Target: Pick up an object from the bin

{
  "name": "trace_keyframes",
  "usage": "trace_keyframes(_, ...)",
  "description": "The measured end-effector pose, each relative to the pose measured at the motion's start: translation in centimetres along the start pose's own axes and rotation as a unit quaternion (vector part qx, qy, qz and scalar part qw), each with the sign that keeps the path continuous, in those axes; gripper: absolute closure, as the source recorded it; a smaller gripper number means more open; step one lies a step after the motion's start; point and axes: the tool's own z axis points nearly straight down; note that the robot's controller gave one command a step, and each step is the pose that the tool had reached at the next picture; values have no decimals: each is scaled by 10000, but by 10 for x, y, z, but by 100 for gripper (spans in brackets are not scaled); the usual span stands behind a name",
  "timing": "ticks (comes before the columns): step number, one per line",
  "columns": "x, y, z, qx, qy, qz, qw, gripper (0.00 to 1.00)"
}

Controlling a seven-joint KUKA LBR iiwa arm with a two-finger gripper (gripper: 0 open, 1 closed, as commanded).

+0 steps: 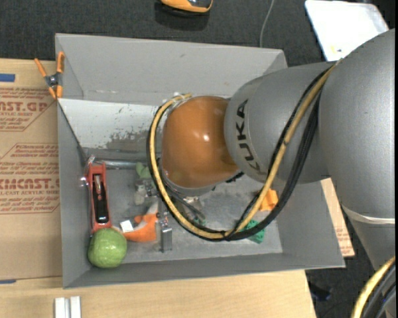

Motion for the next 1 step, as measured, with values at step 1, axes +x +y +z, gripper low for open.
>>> trace_keyframes(1, 10, -12, 79, -14, -27, 79, 10000, 0)
